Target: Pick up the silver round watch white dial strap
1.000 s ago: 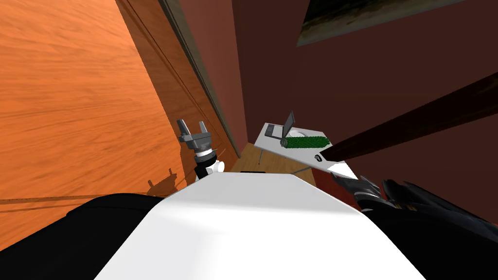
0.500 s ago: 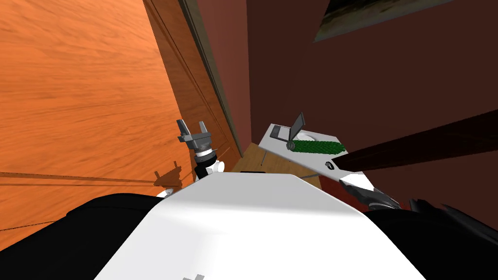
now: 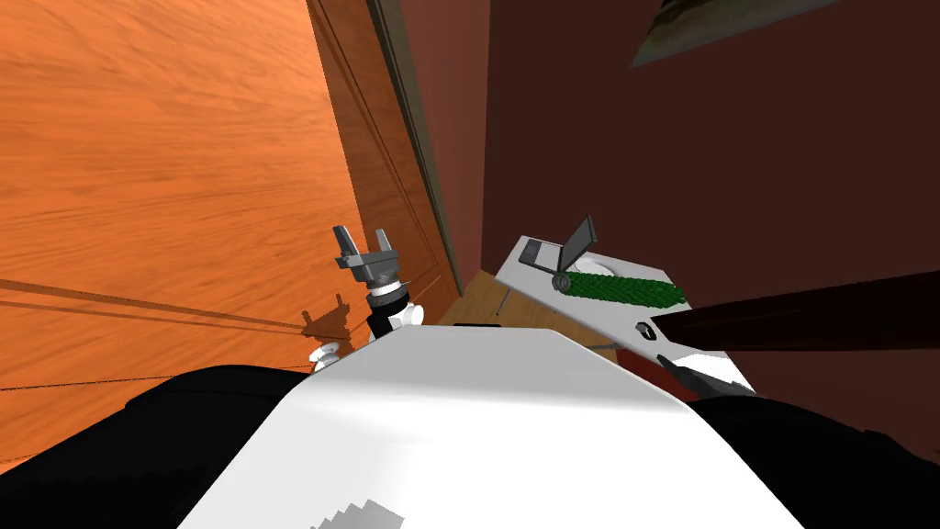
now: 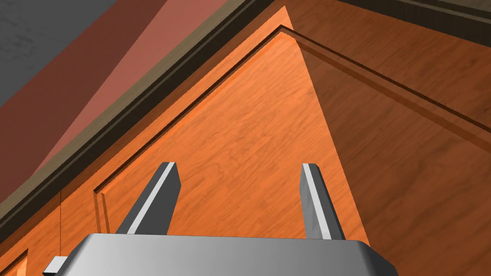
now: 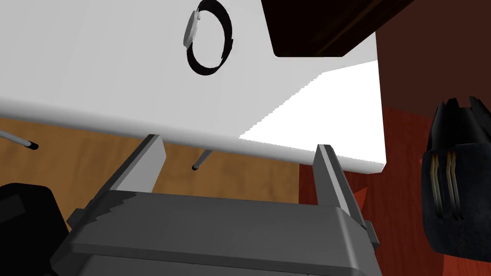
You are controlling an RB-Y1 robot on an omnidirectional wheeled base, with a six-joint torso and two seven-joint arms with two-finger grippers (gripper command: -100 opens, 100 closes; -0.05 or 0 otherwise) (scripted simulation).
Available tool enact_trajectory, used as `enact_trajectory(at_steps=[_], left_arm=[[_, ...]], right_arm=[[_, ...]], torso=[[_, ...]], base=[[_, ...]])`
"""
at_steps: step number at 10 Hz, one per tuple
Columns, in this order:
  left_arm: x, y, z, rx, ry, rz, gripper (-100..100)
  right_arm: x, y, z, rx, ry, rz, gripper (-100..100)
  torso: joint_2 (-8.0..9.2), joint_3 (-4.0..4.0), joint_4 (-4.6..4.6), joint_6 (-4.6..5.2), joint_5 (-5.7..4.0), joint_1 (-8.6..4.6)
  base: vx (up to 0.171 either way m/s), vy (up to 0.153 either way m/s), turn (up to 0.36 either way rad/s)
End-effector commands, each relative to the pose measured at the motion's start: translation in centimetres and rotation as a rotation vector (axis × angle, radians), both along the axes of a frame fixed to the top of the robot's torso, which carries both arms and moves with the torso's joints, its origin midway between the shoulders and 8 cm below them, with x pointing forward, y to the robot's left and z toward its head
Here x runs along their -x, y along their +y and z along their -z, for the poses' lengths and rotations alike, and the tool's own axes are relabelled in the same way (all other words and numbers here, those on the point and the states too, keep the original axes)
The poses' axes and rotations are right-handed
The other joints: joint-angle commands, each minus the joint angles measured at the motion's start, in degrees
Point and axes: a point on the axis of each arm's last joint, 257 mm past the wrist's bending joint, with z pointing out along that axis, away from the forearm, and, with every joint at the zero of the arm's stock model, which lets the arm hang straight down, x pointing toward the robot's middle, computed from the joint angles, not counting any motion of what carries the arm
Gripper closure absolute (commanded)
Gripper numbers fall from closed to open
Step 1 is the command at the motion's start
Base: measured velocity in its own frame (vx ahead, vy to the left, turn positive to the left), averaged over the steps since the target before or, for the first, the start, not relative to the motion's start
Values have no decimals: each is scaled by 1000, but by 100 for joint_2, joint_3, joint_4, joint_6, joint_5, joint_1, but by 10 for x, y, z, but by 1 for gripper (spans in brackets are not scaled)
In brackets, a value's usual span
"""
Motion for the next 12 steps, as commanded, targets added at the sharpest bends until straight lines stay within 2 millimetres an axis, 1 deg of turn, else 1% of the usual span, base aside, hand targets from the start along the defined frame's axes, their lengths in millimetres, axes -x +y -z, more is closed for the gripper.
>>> enact_trajectory(at_steps=[1, 3, 4, 5, 6, 7, 8, 9, 10, 12], left_arm=[[0, 0, 0, 0, 0, 0, 0], [0, 0, 0, 0, 0, 0, 0], [0, 0, 0, 0, 0, 0, 0], [0, 0, 0, 0, 0, 0, 0], [0, 0, 0, 0, 0, 0, 0], [0, 0, 0, 0, 0, 0, 0], [0, 0, 0, 0, 0, 0, 0], [0, 0, 0, 0, 0, 0, 0], [0, 0, 0, 0, 0, 0, 0], [0, 0, 0, 0, 0, 0, 0]], right_arm=[[22, -4, 4, -65, -10, 69, -100], [21, -4, 4, -74, -20, 75, -100], [39, -7, 8, -124, -25, 129, -100], [57, -8, 10, -172, -32, 182, -100], [56, -8, 10, -178, -40, 187, -100], [72, -9, 13, -221, -45, 236, -100], [71, -8, 13, -231, -58, 242, -100], [87, -8, 15, -269, -62, 288, -100], [86, -8, 15, -276, -72, 293, -100], [112, -5, 18, -355, -100, 382, -100]], torso=[[0, 0, 0, 0, 0, 0], [1, 1, 0, 1, -1, -2], [7, 4, 2, 2, -2, -5], [2, 2, 1, -2, -1, -2], [-6, -3, -1, -4, 0, -2], [-2, -1, 0, 0, -2, -8], [-1, 0, 0, -2, -2, -7], [2, 1, 1, 2, -2, -6], [2, 1, 1, 0, -2, -6], [1, 1, 1, 0, -2, -7]], base=[[22, 3, 193], [7, -10, 74], [19, 1, 151], [43, -5, 350], [21, -21, 172], [19, -16, 201], [12, -16, 88], [15, -17, 155], [12, -19, 108], [22, -23, 219]])
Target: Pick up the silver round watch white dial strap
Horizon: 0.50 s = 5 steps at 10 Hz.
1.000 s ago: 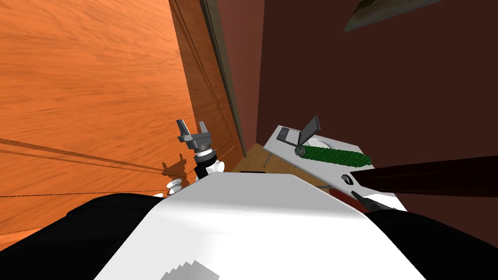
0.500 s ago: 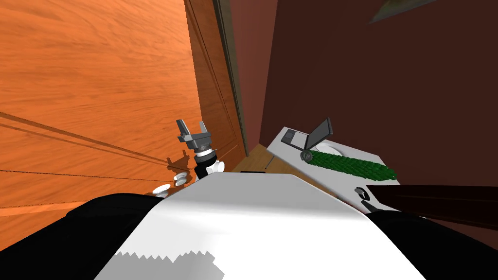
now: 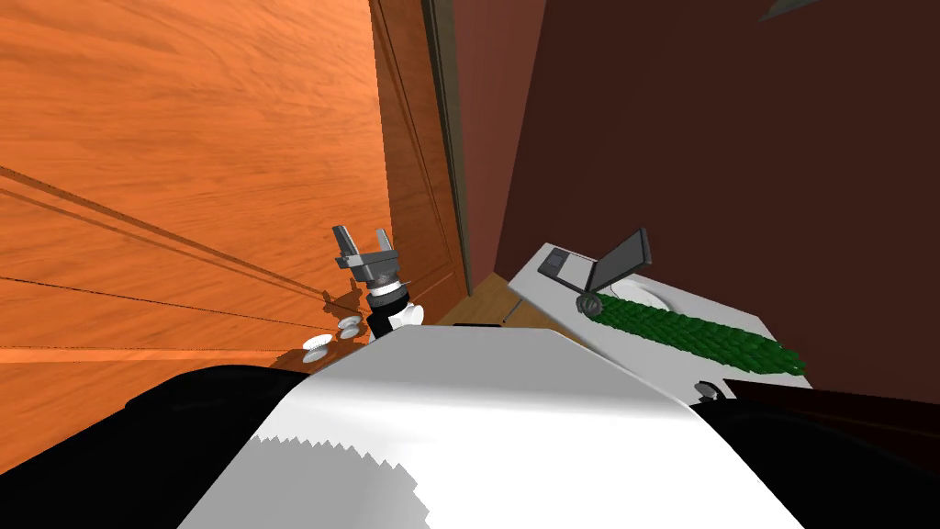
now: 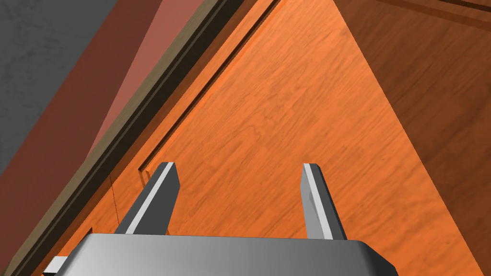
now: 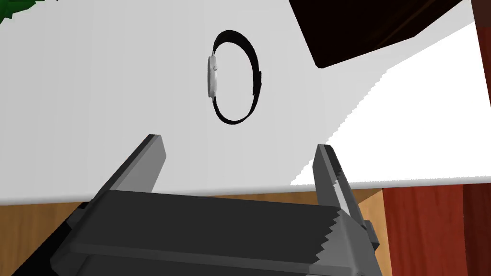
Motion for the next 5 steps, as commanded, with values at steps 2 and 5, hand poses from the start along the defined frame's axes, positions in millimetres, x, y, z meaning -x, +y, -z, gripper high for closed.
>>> enact_trajectory(at_steps=[2, 5], left_arm=[[0, 0, 0, 0, 0, 0, 0], [0, 0, 0, 0, 0, 0, 0]], right_arm=[[28, 5, 2, -87, -31, 102, -100], [54, 13, 4, -165, -70, 199, -100]], torso=[[1, 0, 0, 2, -1, -6], [2, 1, 0, 4, -2, -8]], base=[[17, -48, 215], [17, -54, 180]])
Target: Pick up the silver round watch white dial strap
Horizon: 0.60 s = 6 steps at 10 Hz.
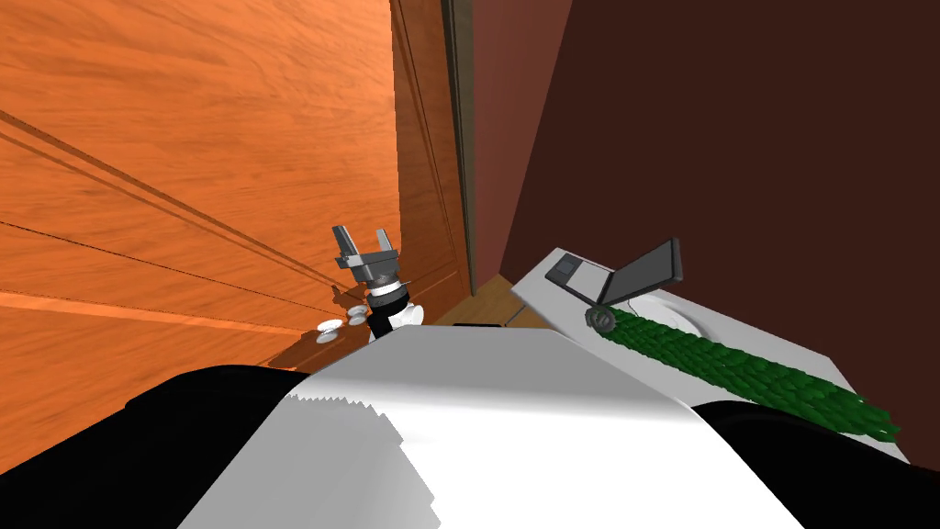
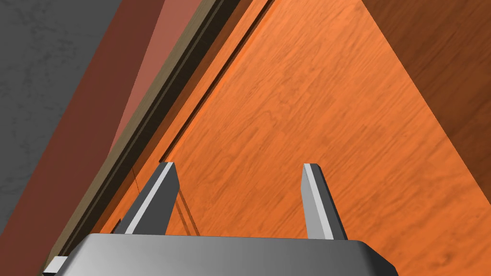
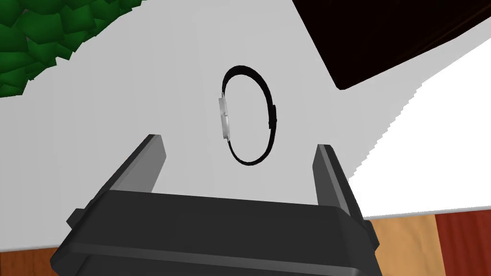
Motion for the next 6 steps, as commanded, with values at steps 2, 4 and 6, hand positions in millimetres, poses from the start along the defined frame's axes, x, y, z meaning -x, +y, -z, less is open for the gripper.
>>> enact_trajectory(at_steps=[2, 4, 6], left_arm=[[0, 0, 0, 0, 0, 0, 0], [0, 0, 0, 0, 0, 0, 0], [0, 0, 0, 0, 0, 0, 0]], right_arm=[[7, 4, 0, -21, -8, 23, -100], [7, 7, 12, -22, -8, 28, -100], [6, 8, 13, -23, -9, 28, -100]], torso=[[3, 1, 1, 3, 0, 2], [5, 3, 1, 4, 4, 19], [-6, -3, -1, 3, -2, -4]], base=[[3, -38, 69], [10, -22, 9], [26, -54, 12]])
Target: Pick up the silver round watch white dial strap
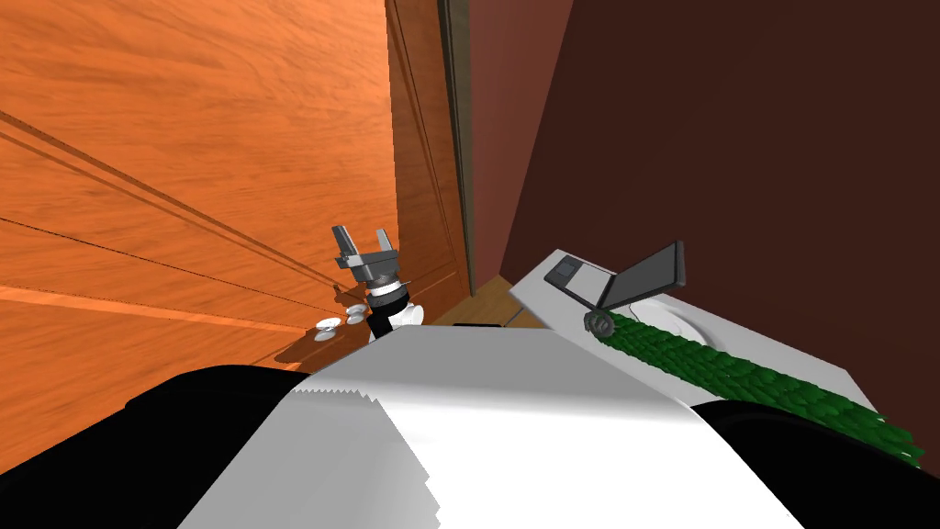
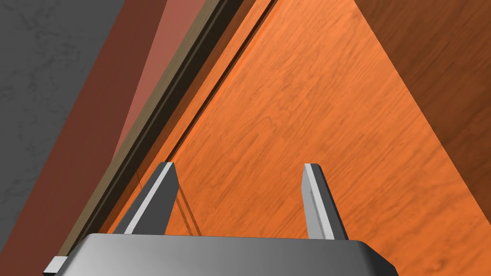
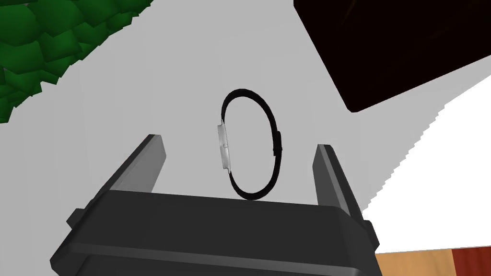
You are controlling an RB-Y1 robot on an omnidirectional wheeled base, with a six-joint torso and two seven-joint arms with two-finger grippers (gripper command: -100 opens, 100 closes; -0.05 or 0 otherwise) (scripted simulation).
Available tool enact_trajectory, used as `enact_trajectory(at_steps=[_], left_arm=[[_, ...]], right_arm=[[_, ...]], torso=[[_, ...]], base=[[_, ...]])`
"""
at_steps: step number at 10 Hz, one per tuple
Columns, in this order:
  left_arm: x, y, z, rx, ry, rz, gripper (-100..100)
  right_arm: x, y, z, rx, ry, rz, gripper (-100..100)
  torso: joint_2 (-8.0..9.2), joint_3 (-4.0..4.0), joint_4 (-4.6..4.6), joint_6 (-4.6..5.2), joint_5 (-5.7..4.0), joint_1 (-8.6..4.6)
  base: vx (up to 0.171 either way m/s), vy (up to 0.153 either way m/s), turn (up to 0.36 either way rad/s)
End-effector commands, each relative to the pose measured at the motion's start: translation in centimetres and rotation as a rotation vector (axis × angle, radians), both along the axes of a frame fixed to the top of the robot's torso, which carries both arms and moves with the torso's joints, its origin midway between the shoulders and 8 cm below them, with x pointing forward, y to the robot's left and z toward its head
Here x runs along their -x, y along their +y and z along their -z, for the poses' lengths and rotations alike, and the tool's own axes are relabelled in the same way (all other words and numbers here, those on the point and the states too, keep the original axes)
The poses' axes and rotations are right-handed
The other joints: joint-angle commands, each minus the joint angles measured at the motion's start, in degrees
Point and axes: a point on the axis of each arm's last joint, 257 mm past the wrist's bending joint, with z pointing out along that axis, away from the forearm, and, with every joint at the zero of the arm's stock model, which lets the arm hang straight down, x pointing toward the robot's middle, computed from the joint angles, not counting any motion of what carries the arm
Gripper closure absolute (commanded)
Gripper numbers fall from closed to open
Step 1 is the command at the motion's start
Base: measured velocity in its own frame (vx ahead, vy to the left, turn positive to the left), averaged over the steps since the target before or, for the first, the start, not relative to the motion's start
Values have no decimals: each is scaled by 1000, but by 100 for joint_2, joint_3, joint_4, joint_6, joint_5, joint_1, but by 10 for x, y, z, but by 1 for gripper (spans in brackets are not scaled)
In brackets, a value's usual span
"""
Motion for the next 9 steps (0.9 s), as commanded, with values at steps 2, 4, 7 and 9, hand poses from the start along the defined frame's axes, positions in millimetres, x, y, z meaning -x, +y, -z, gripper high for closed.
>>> enact_trajectory(at_steps=[2, 4, 7, 9], left_arm=[[0, 0, 0, 0, 0, 0, 0], [0, 0, 0, 0, 0, 0, 0], [0, 0, 0, 0, 0, 0, 0], [0, 0, 0, 0, 0, 0, 0]], right_arm=[[0, 0, 0, 0, 0, 0, 100], [-3, 0, -1, 1, -2, -5, 100], [1, -3, -12, -1, -1, -2, 100], [-1, -2, -7, 1, -2, -4, 0]], torso=[[4, 3, 1, 1, 3, 10], [15, 9, 4, 12, -19, -20], [21, 13, 5, 14, -22, -30], [32, 20, 7, 18, -19, -15]], base=[[3, -4, 11], [0, 0, 0], [-11, 17, -10], [-12, 18, -10]])
